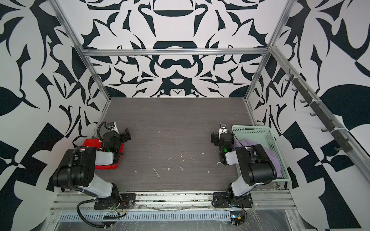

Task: Fold and stack the t-shirts
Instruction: 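Raise both grippers from rest and move them toward the table centre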

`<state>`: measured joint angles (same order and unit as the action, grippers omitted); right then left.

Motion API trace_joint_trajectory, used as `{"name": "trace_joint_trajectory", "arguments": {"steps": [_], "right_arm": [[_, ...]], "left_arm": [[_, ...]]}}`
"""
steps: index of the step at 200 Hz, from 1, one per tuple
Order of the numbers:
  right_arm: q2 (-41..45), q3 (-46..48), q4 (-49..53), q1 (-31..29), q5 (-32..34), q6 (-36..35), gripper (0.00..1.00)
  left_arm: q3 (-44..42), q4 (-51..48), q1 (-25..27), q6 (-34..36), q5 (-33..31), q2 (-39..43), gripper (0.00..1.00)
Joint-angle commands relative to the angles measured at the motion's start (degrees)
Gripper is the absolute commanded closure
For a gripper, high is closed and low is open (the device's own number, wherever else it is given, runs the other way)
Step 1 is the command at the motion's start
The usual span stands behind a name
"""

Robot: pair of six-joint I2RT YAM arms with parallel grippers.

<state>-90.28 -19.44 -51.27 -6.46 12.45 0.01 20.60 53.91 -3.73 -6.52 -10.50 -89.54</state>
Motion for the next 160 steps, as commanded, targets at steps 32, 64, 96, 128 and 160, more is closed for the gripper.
{"name": "trace_joint_trajectory", "arguments": {"steps": [32,64,96,128,160], "right_arm": [[1.24,-0.69,-1.46,0.44,1.35,0.25,0.0],[1.24,-0.68,-1.5,0.46,1.3,0.24,0.0],[1.2,-0.66,-1.53,0.44,1.28,0.24,0.0],[1.26,-0.64,-1.55,0.48,1.34,0.24,0.0],[1.23,-0.69,-1.49,0.48,1.27,0.21,0.0]], "left_arm": [[0.52,0.03,0.19,0.2,0.41,0.0,0.01],[0.54,0.05,0.14,0.23,0.47,0.0,0.01],[0.5,0.05,0.13,0.23,0.45,0.06,0.01],[0.49,0.05,0.2,0.25,0.42,-0.02,0.01],[0.56,0.05,0.18,0.25,0.47,0.03,0.01]]}}
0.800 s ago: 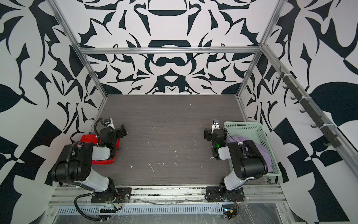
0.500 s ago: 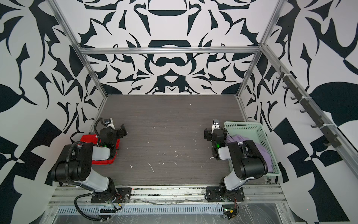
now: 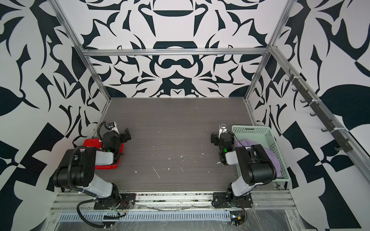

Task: Fold and stack the t-shirts
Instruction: 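Raise both grippers from rest and move them toward the table centre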

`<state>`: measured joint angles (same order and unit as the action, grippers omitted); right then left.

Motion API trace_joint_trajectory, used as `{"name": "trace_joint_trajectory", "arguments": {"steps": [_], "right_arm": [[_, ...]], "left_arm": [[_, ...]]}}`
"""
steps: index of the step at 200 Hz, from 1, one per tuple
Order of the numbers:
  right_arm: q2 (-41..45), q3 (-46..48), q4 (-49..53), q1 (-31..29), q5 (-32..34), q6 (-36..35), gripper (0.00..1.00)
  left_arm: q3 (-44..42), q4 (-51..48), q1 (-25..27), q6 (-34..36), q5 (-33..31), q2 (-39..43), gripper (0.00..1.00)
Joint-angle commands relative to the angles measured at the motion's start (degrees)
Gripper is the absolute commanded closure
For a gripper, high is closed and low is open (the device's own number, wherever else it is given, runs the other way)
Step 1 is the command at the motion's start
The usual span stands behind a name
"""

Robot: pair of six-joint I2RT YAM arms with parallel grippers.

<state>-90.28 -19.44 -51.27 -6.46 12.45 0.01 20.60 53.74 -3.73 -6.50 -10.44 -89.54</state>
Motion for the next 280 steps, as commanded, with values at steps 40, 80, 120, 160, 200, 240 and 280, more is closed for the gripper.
{"name": "trace_joint_trajectory", "arguments": {"steps": [40,80,120,160,200,240,280], "right_arm": [[1.2,-0.75,-1.46,0.48,0.91,0.03,0.0],[6.17,-3.77,7.77,0.46,-0.84,-0.9,0.0],[19.05,-12.5,25.15,0.08,-9.86,1.06,0.0],[27.12,-21.65,40.88,-2.22,-19.47,13.24,0.0],[30.33,-18.04,38.7,-12.97,-23.83,31.58,0.0],[30.43,-13.41,34.87,-29.94,-14.92,41.95,0.0],[31.93,-11.43,32.9,-32.87,-12.2,43.38,0.0]], "left_arm": [[0.57,0.14,0.16,0.25,0.34,-0.03,0.01],[2.05,-3.78,0.18,0.4,0.25,2.26,0.01],[12.44,-29.72,1.34,-0.61,3.67,14.79,0.01],[24.06,-46.18,7.29,-14.08,10.19,24.69,0.01],[24.79,-42.73,19.91,-37.44,14.07,26.74,0.01],[19.66,-32.03,35.37,-50.39,7.66,24.43,0.01],[19.9,-30.18,42.57,-48.33,4.2,23.53,0.01]]}}
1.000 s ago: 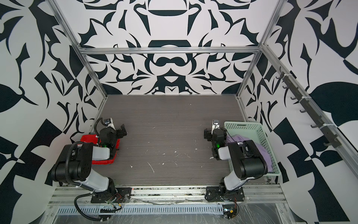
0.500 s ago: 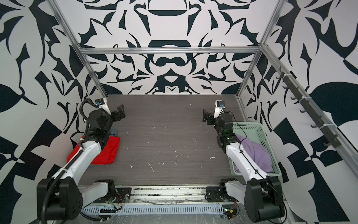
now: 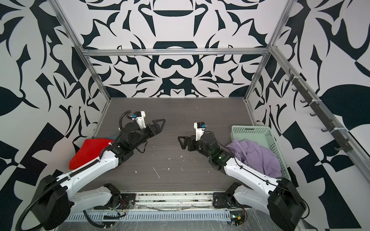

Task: Fold and stack the t-shirts
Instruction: 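Raise both grippers from rest and move them toward the table centre, then grasp the lavender t-shirt in the green basket with the right gripper and lift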

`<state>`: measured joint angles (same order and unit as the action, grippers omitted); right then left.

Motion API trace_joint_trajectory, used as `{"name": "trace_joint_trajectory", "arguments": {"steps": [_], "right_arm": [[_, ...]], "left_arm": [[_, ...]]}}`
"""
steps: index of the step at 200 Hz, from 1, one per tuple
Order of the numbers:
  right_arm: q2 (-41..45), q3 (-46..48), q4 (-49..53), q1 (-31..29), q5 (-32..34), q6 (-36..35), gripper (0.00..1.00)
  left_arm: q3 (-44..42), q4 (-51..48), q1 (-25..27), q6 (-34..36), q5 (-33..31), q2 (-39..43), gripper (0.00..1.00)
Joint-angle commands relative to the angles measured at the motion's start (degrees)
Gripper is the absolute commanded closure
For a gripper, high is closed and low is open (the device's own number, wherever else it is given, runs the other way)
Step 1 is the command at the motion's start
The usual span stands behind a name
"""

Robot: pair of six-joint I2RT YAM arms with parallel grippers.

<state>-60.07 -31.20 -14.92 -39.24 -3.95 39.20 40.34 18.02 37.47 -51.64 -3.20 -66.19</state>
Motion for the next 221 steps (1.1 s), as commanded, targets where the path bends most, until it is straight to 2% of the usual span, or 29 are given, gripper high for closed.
{"name": "trace_joint_trajectory", "arguments": {"steps": [1,20,33,41,62,76,97,115,148,183,221], "right_arm": [[1.72,0.25,-3.45,-0.07,4.42,4.47,0.0],[1.89,-2.22,4.24,-0.09,9.39,5.78,0.0],[1.19,-4.99,9.31,0.26,14.3,4.31,0.0],[0.72,-7.81,14.36,0.5,20.56,2.07,0.0],[-0.38,-15.98,32.84,1.82,40.88,1.05,0.0],[-0.66,-19.51,42.94,7.27,46.71,1.92,0.0],[-0.26,-20.09,50.29,20.92,44.6,3.23,0.01],[1.19,-17.65,51.55,31.93,42.28,3.31,0.01],[1.28,-14.23,51.22,46.46,36.34,0.22,0.0],[-2.99,-11.2,49.06,57.38,27.67,-2.26,0.0],[-8.04,-6.92,42.36,62.27,24.05,-2.7,0.01]], "left_arm": [[0.04,5.97,1.37,-3.38,-2.99,0.05,0.01],[-1.58,8.54,0.74,-6.3,-2.3,-1.24,0.01],[-1.91,11.14,0.26,-4.35,-0.47,-1.32,0.01],[-0.8,10.96,0.21,-2.16,-0.18,-1.66,0.01],[6.78,-1.72,0.23,4.13,-2.84,-3.76,0.01],[10.72,-5.92,0.31,8.82,-2.84,-6.26,0.01],[14.59,-7.08,0.84,15.33,-0.49,-11.62,0.01],[18.32,-7.52,1.87,20.29,1.98,-16.54,0.01],[26.55,-10.68,4.61,26.4,5.39,-26.55,0.01],[31.25,-10.33,6.21,27.73,8.36,-33.9,0.01],[33.43,-9.96,6.3,28.12,8.94,-36.62,0.01]]}}
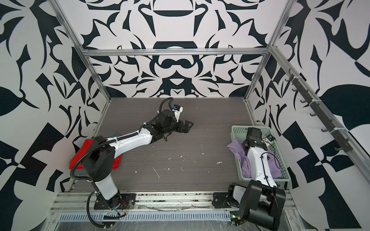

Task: Fold and stack the t-shirts
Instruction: 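Grasp the lavender t-shirt in the green basket with the right gripper and lift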

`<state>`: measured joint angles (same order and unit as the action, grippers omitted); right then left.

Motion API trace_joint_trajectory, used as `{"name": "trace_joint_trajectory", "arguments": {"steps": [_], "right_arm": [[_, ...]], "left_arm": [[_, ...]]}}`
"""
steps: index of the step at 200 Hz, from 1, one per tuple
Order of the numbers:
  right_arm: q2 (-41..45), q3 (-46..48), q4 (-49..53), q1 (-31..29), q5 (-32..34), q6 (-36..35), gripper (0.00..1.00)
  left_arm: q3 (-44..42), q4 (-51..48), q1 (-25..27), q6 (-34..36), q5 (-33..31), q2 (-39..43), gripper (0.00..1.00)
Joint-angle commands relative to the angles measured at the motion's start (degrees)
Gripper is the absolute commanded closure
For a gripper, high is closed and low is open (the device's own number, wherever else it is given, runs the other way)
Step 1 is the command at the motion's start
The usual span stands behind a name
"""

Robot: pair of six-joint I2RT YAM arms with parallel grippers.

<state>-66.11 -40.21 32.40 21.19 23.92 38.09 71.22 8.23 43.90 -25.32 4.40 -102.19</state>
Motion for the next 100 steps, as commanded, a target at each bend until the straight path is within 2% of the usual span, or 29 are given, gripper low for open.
{"name": "trace_joint_trajectory", "arguments": {"steps": [1,32,65,100], "right_arm": [[-2.18,2.21,-5.32,1.88,-3.89,-1.73,0.01],[-8.17,4.01,-13.66,2.56,-7.94,-4.44,0.06],[-16.2,1.51,-13.73,2.6,-9.88,-5.65,0.1],[-20.18,-0.4,-13.55,3.12,-10.03,-5.39,0.34]], "left_arm": [[2.58,-0.2,-0.13,1.83,1.32,-0.67,0.01],[3.64,-1.36,-0.13,2.93,0.07,-1.08,0.01],[3.57,-1.4,-0.13,2.31,-1.5,-1.08,0.01],[3.75,-1.42,-0.13,2.03,-2.79,-0.77,0.01]]}}
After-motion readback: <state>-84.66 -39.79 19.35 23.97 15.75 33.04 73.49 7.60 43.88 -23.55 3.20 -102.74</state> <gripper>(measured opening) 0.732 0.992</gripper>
